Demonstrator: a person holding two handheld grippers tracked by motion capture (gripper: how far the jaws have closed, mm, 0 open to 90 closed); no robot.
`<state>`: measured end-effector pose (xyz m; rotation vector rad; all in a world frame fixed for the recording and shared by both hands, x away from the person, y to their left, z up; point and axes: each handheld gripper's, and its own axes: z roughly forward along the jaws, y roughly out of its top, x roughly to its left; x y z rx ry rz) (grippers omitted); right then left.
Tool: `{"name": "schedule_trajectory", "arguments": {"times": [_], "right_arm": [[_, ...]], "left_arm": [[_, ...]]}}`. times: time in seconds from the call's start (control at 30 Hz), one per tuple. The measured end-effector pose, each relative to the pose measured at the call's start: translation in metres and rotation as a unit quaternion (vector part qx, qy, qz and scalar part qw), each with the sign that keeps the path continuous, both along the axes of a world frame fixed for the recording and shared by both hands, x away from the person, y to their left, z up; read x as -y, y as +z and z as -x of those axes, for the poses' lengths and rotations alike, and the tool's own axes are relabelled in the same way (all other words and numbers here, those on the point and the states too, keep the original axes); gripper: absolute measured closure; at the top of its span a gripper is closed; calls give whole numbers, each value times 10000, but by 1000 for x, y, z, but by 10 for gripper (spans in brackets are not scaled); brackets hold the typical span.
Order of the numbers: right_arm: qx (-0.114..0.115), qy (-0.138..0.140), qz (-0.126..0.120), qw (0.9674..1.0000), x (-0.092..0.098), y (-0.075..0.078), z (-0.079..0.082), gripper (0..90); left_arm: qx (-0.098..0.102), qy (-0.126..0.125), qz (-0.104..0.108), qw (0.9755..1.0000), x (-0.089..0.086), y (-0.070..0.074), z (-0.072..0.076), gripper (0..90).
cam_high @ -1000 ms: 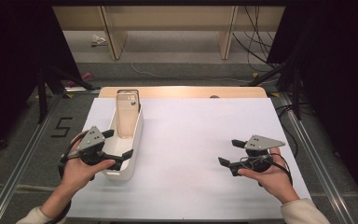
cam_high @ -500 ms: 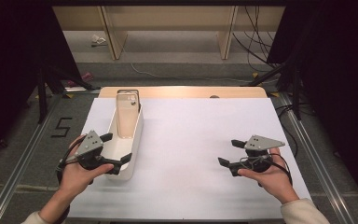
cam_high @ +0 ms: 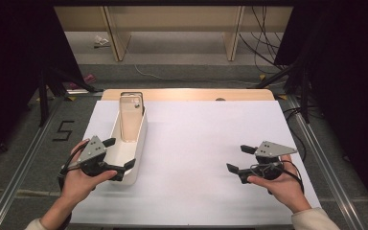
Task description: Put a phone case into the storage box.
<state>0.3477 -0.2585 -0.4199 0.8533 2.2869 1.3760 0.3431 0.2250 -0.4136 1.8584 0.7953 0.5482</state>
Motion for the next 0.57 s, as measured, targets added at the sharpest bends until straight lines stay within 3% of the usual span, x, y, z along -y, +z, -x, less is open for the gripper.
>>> {"name": "schedule_trajectory", "arguments": {"times": [0.57], "right_arm": [[-5,-2,-19,10000,2,0,3,161]], "left_arm": [[-8,-12,-21,10000,2,-1,1,0]]}}
